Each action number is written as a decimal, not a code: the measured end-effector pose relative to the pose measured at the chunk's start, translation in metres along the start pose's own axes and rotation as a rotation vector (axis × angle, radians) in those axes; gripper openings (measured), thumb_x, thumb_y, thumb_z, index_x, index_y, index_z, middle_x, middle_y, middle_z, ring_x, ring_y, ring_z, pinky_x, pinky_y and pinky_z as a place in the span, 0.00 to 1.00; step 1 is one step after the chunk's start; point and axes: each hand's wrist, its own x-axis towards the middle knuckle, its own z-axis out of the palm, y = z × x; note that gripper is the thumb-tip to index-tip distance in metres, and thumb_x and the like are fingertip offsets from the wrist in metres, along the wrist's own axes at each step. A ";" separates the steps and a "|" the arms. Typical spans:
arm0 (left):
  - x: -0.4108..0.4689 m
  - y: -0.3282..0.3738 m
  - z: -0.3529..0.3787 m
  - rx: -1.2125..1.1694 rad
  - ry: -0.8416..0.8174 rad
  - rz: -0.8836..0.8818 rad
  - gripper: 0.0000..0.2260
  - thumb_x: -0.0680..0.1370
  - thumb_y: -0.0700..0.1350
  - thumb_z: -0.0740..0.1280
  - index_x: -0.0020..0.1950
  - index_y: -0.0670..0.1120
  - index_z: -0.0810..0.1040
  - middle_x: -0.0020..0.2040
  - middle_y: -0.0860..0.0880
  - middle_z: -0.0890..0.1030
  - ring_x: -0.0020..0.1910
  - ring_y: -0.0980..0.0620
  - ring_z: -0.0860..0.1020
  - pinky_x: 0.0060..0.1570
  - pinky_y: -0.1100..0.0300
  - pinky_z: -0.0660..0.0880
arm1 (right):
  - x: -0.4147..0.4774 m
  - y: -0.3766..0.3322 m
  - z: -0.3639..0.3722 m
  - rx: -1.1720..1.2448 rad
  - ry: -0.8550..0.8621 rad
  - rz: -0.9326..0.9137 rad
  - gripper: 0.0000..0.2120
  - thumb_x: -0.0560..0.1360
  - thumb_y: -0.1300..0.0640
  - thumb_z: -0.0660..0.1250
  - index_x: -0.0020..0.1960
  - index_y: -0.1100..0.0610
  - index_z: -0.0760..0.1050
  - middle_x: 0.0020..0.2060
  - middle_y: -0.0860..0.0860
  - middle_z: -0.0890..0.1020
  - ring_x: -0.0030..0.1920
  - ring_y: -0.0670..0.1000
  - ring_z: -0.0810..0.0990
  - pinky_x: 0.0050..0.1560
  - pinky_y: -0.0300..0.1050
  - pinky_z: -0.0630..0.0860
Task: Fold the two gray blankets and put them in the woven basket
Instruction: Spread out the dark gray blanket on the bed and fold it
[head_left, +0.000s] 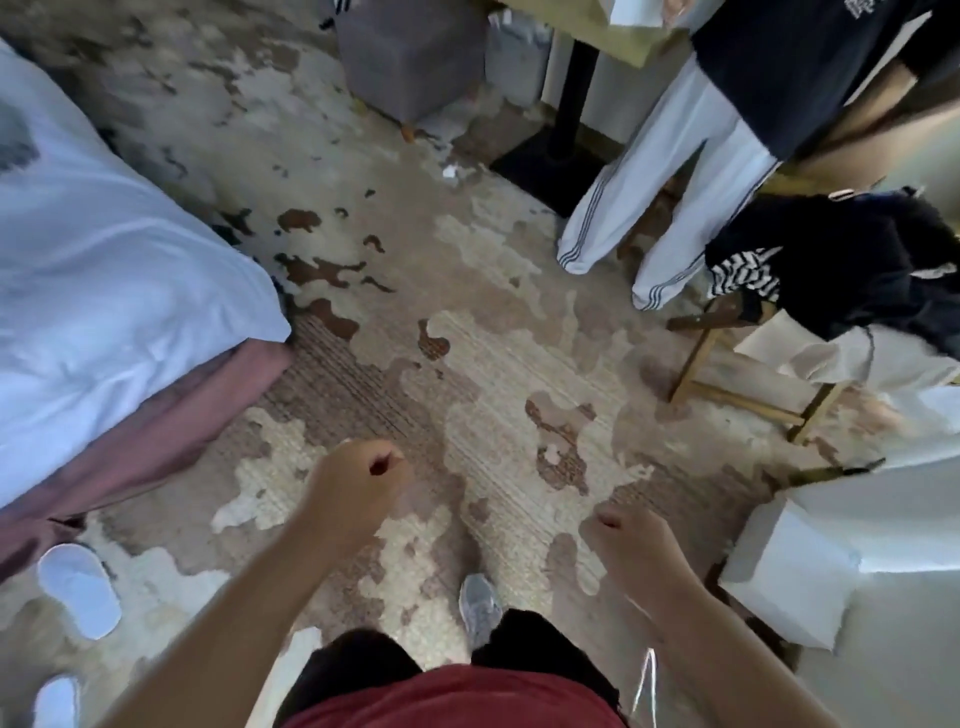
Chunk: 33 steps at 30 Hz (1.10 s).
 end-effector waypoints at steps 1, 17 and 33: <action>0.010 -0.007 -0.008 0.000 0.036 -0.036 0.21 0.75 0.43 0.63 0.22 0.52 0.63 0.19 0.54 0.65 0.21 0.58 0.64 0.23 0.68 0.61 | 0.024 -0.031 -0.002 -0.046 -0.032 -0.065 0.18 0.69 0.61 0.62 0.24 0.54 0.59 0.17 0.45 0.61 0.20 0.44 0.58 0.23 0.38 0.55; 0.290 -0.122 -0.135 -0.059 0.094 -0.401 0.16 0.75 0.43 0.62 0.27 0.48 0.66 0.24 0.51 0.67 0.25 0.55 0.65 0.30 0.58 0.60 | 0.302 -0.372 0.079 -0.088 -0.158 -0.367 0.18 0.70 0.64 0.62 0.26 0.54 0.59 0.20 0.45 0.62 0.21 0.43 0.58 0.23 0.37 0.56; 0.723 -0.087 -0.312 -0.061 0.180 -0.268 0.13 0.76 0.46 0.61 0.38 0.37 0.74 0.35 0.38 0.77 0.31 0.51 0.70 0.32 0.60 0.64 | 0.606 -0.568 0.095 -0.210 -0.092 -0.178 0.14 0.69 0.61 0.64 0.28 0.56 0.64 0.24 0.50 0.64 0.24 0.45 0.60 0.23 0.36 0.56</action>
